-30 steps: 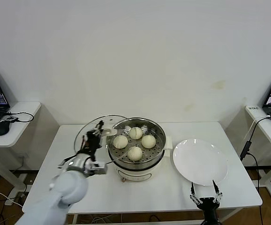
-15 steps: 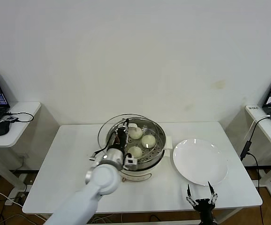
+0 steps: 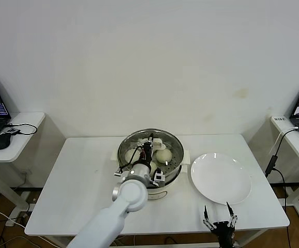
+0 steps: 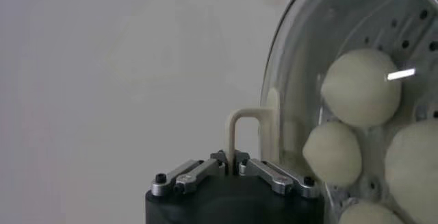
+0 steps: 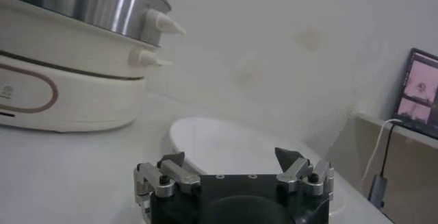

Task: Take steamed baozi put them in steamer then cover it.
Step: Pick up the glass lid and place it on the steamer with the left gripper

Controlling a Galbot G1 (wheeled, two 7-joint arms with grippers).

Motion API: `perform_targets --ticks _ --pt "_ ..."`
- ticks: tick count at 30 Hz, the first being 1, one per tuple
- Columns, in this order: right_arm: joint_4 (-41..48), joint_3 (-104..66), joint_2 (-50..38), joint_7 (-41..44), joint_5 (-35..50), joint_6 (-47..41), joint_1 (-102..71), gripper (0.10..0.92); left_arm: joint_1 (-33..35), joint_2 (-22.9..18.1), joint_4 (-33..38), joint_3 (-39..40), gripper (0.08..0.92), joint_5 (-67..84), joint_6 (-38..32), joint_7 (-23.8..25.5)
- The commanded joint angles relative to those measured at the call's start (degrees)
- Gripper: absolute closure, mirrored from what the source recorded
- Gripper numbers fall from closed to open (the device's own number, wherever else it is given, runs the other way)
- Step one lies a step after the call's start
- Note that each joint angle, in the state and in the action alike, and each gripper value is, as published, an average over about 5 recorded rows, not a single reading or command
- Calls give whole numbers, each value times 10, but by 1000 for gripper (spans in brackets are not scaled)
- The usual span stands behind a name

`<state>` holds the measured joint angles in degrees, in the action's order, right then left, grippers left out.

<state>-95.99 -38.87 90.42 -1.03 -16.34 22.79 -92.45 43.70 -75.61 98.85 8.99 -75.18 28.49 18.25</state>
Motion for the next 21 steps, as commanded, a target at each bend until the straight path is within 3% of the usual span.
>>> perform_targets --ticks 1,21 --pt "1 1 0 0 -3 1 0 203 -7 -20 -26 -6 864 -15 -1 3" --pt "4 14 0 3 -6 1 -2 203 20 -19 -12 -26 864 -15 -7 -6"
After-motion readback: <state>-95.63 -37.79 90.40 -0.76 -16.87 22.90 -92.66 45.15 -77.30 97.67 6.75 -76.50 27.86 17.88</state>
